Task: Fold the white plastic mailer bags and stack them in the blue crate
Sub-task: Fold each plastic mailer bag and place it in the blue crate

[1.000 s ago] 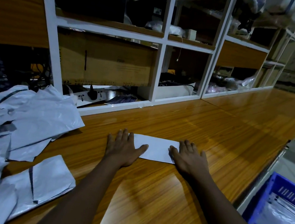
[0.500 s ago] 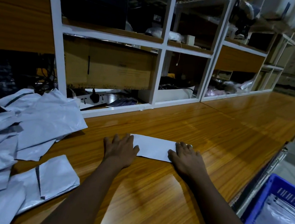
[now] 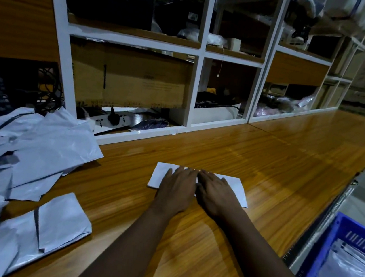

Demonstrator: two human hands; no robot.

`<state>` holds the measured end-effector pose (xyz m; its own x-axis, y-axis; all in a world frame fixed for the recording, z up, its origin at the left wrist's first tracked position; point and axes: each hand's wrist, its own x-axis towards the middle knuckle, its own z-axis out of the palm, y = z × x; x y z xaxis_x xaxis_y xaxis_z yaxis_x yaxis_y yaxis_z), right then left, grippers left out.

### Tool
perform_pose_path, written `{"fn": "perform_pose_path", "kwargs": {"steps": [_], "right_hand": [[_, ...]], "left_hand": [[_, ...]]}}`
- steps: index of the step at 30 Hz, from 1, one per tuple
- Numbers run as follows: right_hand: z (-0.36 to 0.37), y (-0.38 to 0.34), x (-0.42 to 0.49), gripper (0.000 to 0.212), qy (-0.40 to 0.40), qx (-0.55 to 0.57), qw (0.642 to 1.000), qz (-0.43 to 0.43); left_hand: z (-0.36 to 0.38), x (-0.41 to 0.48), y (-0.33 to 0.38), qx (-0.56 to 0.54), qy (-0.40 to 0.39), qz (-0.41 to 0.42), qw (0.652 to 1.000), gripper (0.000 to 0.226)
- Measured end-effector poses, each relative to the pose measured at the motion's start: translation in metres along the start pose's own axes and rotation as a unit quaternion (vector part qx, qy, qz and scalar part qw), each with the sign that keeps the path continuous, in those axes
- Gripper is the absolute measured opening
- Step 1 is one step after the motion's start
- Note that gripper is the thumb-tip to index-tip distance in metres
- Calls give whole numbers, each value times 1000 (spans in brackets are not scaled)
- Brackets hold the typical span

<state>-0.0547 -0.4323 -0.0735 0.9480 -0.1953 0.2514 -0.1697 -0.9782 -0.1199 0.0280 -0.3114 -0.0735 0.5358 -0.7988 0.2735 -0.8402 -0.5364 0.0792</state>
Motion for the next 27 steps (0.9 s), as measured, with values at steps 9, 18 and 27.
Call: {"fn": "perform_pose_path", "kwargs": {"steps": [9, 18, 27], "right_hand": [[6, 27, -1, 47, -50, -122, 981, 142], [-5, 24, 1, 50, 85, -87, 968, 220], [-4, 27, 27, 39, 95, -101, 981, 138]], "left_hand": [[3, 13, -41, -31, -111, -137, 984, 63], [-7, 10, -19, 64, 48, -110, 991, 61], [-4, 34, -10, 72, 169, -55, 981, 28]]}}
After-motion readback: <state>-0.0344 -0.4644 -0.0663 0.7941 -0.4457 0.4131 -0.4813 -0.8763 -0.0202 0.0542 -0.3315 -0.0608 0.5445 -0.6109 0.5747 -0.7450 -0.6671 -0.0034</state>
